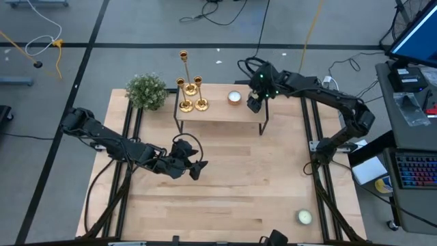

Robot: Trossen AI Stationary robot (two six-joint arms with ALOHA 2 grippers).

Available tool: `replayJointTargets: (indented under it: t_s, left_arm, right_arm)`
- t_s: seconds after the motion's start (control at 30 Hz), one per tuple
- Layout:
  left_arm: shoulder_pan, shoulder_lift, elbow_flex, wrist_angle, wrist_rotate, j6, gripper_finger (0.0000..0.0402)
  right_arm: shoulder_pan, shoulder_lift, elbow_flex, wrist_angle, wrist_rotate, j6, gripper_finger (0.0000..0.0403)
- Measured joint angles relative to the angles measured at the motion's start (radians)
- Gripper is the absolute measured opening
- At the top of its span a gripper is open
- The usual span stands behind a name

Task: Pick & Place candle stick holders
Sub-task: Put the red patterned scented candle on the shelf

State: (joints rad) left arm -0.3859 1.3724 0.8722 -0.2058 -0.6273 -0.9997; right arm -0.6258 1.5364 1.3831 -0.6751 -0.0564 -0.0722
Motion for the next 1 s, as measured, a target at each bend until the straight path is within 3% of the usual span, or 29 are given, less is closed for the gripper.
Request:
replayJointTargets:
  t_s: [0.3,1.0]
  left_arm:
    - [0.000,0.000,0.000,0.002,0.000,-0.003,0.0365]
    - [-0.001,0.000,0.000,0.002,0.000,-0.003,0.0365]
  right_arm:
    - [0.033,0.000,-0.007,0.019,0.054,-0.031,0.0290]
    - [0.033,0.000,-0.007,0.024,0.055,-0.049,0.0313]
